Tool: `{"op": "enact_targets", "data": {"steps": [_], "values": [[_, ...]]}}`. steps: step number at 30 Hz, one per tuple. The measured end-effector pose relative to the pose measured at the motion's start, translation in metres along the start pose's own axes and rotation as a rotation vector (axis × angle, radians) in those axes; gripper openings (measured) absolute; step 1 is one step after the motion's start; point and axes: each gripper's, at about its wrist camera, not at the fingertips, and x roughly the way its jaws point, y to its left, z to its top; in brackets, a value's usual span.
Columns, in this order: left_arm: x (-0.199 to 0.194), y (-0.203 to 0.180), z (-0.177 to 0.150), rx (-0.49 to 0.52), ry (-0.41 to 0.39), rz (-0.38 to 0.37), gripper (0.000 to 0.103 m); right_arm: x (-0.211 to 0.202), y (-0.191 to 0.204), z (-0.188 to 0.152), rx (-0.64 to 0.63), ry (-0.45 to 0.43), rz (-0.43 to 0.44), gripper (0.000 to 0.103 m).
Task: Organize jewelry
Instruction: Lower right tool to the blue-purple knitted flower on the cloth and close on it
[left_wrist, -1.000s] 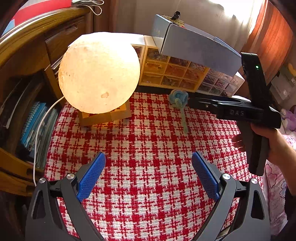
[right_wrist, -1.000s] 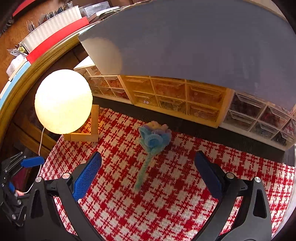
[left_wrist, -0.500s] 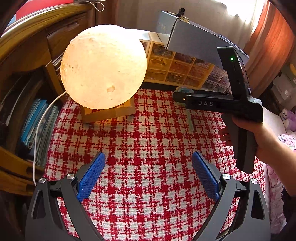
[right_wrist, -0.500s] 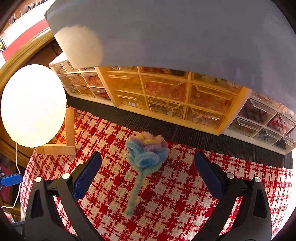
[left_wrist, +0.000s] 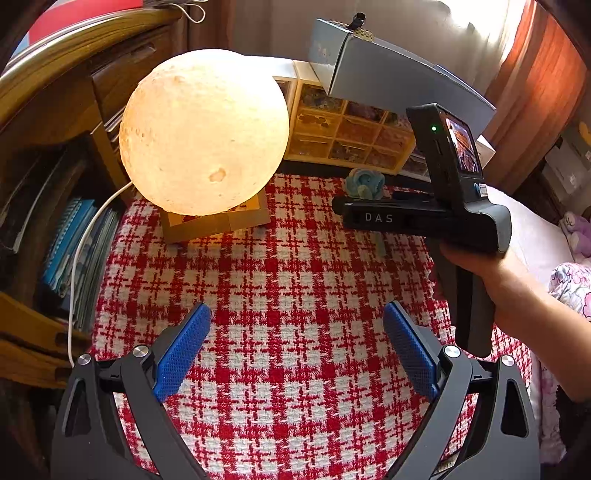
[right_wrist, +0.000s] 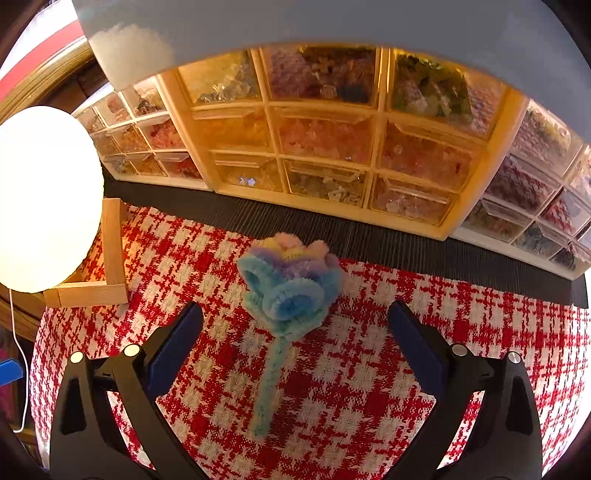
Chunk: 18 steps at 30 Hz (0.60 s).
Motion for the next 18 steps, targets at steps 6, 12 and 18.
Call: {"op": "enact_targets", "data": {"steps": [6,12,18], "values": [[-0.0015,0.0027,0.0004,-0.003,0.002,0.004,0.094,0.0054,0.0071,0.0018,-0.02,-0.016,-0.024,0.085],[-0.0019,-0.0009,0.0015,0.007,0.002,0.004,0.094,0.0009,0.0016,0.0069,-0.012,-0.036,-0.034,0.062],[-0.0027,-0.004,0.0018,0.012,0.003,0.004,0.094,0.0014,0.0013,0.011,-0.026,-0.043,-0.033,0.041]]}}
